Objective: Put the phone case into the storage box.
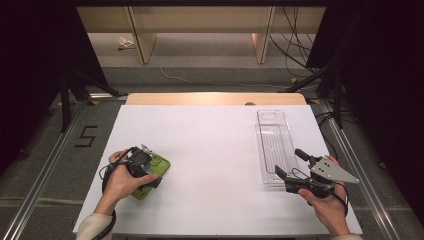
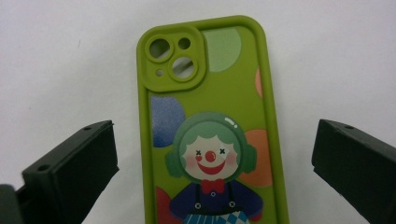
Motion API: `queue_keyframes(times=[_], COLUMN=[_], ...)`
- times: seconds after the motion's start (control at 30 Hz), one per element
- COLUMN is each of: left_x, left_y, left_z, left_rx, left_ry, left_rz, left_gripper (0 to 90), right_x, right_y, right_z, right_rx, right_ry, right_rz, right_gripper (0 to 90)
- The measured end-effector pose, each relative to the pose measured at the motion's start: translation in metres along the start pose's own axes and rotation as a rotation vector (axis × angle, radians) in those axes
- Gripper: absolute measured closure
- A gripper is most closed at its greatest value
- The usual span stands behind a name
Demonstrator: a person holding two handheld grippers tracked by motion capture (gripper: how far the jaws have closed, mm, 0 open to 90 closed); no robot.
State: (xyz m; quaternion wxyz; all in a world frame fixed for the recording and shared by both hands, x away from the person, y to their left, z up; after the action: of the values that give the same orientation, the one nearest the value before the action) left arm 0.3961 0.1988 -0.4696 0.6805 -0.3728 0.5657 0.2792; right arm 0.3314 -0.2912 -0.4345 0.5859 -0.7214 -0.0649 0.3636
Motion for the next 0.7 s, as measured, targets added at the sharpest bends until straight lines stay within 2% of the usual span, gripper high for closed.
queue_keyframes(times=[0.43,0.57,0.7], left_x=[0.0037,0.0065,0.0065], left_y=[-0.0023,-0.0025,-0.0027], left_z=[0.0028,0.0035,0.0050], left_rx=[-0.004,0.002,0.005], left_ry=[-0.001,-0.020,-0.022], left_rz=[0.030,0.053,0.063], left_gripper=[0.2,0.4,0.4], right_x=[0.0007,0.0003,0.0000], right_y=[0.0004,0.0001,0.0000], right_z=[-0.0003,-0.0004,-0.0004], right_rx=[-0.001,0.002,0.003], right_ry=[-0.001,0.000,-0.001], right_rz=[0.001,-0.002,-0.001], right_gripper=[12.6,12.6,12.6])
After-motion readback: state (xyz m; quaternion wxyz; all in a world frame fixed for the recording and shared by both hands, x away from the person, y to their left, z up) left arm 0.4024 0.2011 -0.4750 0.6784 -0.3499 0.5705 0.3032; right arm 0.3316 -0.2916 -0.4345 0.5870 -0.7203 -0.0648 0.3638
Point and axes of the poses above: each handheld gripper's, and its own axes: x roughly forward along the jaws, y roughly out of its underside, z roughly to its left, the point moved 1 cm from there along x, roughly forward along the jaws, and after that the axes turned 14 degrees about z, right-handed, at the moved point
